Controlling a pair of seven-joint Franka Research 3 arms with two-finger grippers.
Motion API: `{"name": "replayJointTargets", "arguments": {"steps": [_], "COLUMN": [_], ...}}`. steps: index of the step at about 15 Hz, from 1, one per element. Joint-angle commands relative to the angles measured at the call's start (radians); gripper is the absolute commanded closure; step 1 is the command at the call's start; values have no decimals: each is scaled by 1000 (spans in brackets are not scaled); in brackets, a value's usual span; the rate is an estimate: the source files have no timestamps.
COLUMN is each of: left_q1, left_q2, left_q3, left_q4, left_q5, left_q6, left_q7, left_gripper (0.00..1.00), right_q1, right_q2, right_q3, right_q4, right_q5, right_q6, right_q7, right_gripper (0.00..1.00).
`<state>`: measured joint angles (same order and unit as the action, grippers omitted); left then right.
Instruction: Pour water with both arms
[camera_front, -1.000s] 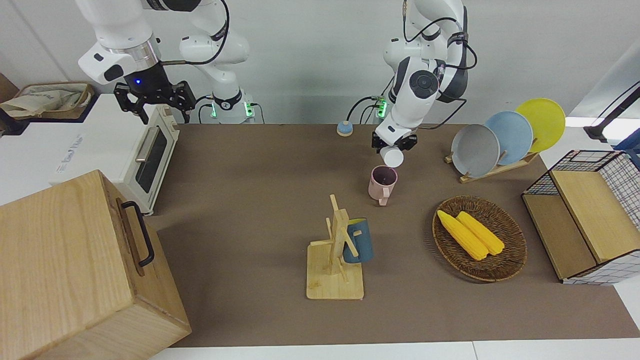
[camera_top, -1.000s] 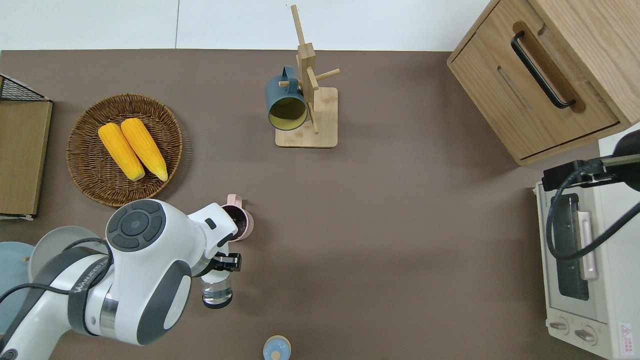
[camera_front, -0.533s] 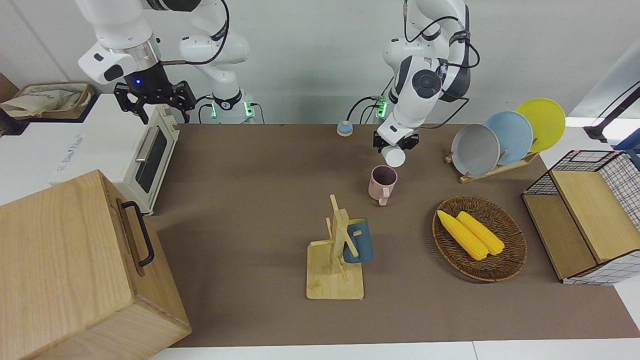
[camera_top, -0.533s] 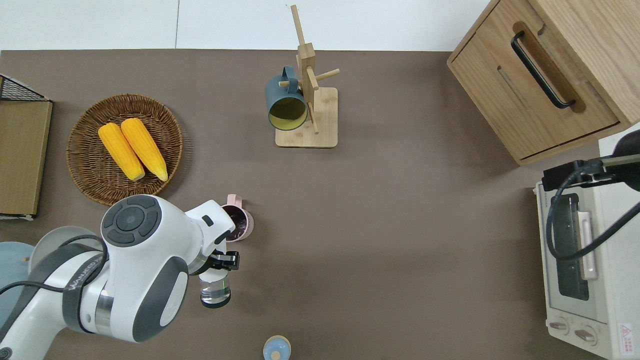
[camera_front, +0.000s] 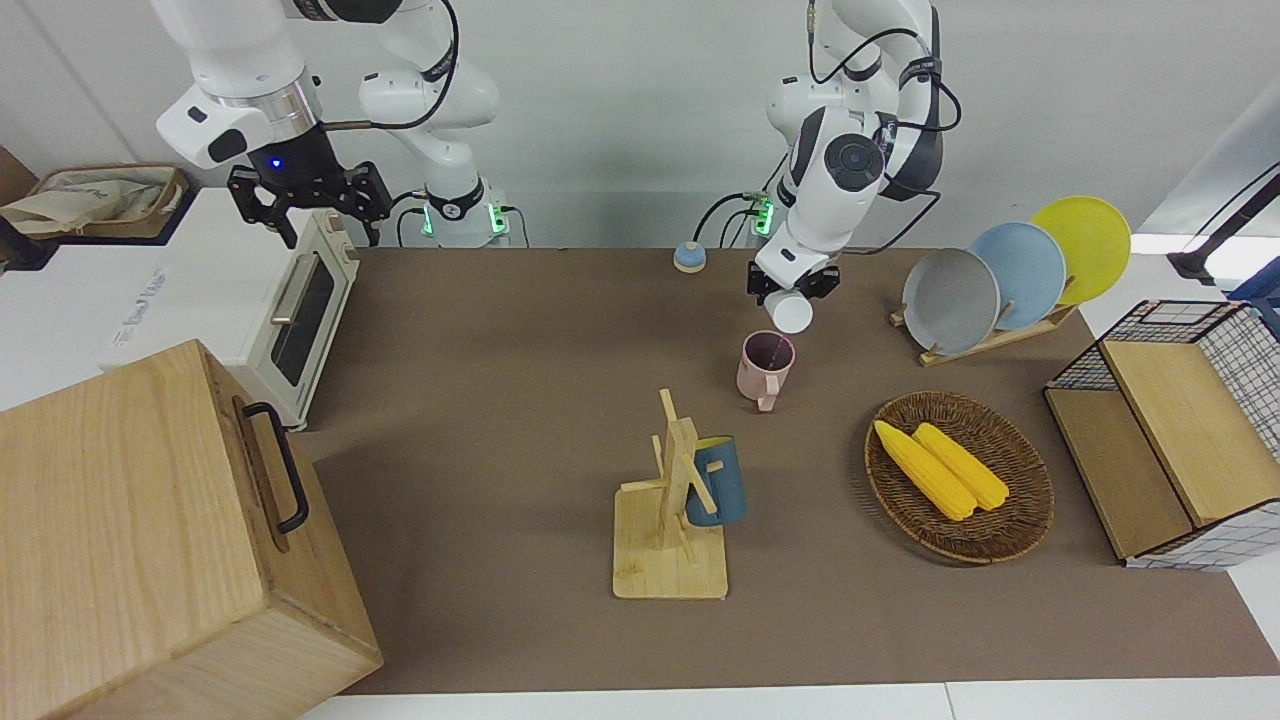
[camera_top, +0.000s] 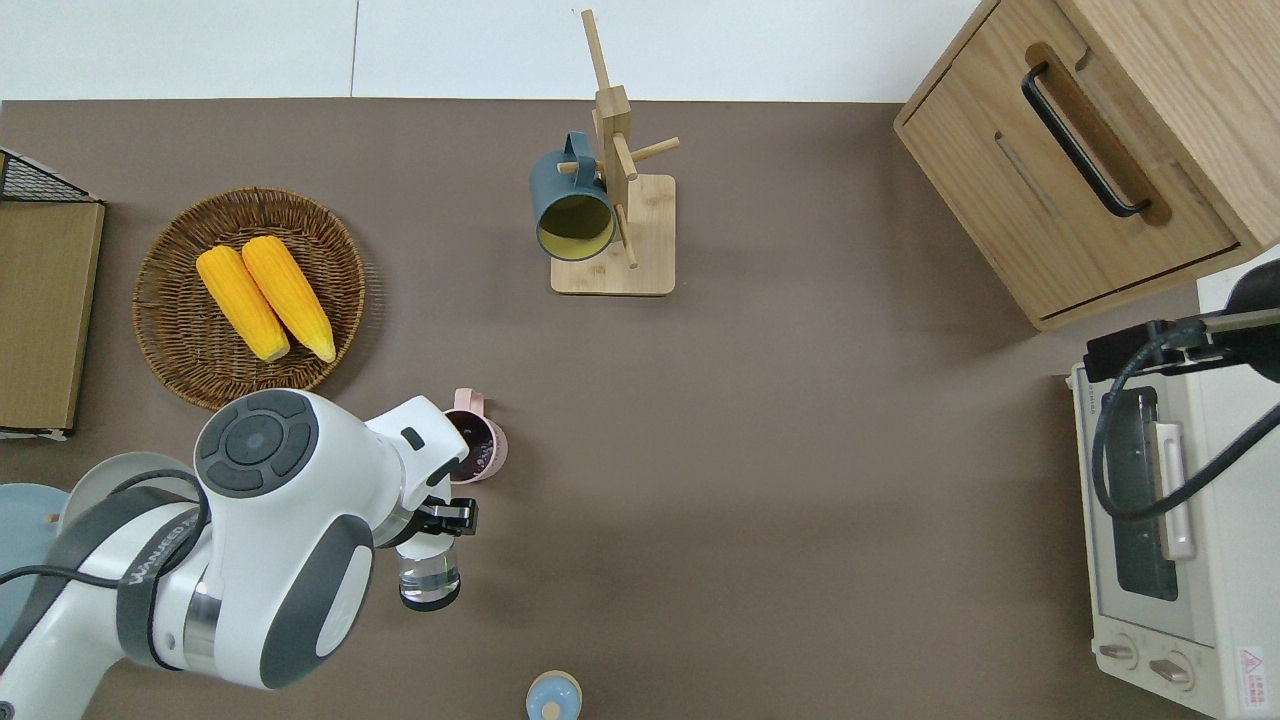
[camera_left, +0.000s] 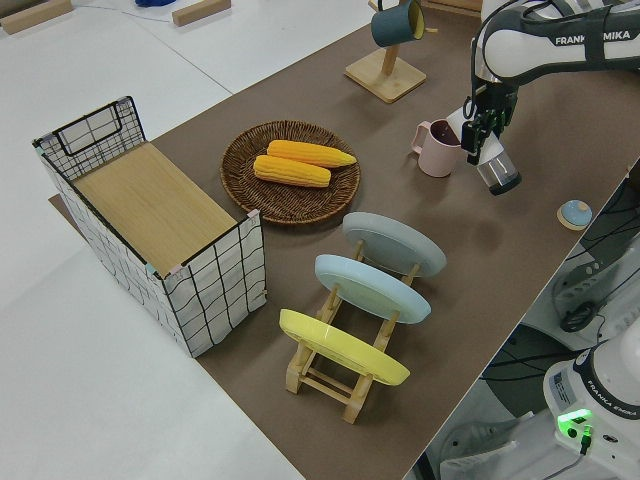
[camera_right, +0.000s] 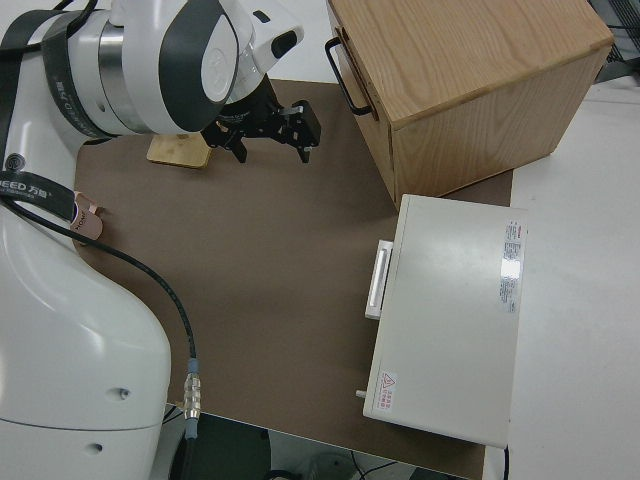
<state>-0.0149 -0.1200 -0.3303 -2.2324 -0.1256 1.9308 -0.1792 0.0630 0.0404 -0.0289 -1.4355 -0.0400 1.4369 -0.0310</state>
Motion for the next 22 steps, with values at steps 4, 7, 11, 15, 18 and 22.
{"name": "replayJointTargets", "arguments": {"steps": [4,7,11,15,18,22], "left_q1": [-2,-7,-2,56,159,285], "left_q2": [-151,-201,-196,-181,-147,-50], "left_q3": [-3,-3,-4,5,7,7], "left_q4": [-139,-211,-211,-202,-168,-24], "left_q5": [11,6,1,3,15,79], "left_q6": [190,281,284,292,332,343], "left_q7": [-19,-19,-19,-10,-2,-2], "left_gripper": [1000,1000,1000,1000,1000,1000], "right_q1": [0,0,0,0,0,0], "right_q2": [-7,-7,-7,-7,-7,-7], "right_q3": [-2,-2,-2,-2,-2,-2], "right_q4": [0,0,0,0,0,0], "right_q5": [0,0,0,0,0,0], "right_q6": [-1,-1,-1,-1,-1,-1], "right_q7": [-20,-20,-20,-20,-20,-20], "right_gripper": [11,11,11,11,11,11]}}
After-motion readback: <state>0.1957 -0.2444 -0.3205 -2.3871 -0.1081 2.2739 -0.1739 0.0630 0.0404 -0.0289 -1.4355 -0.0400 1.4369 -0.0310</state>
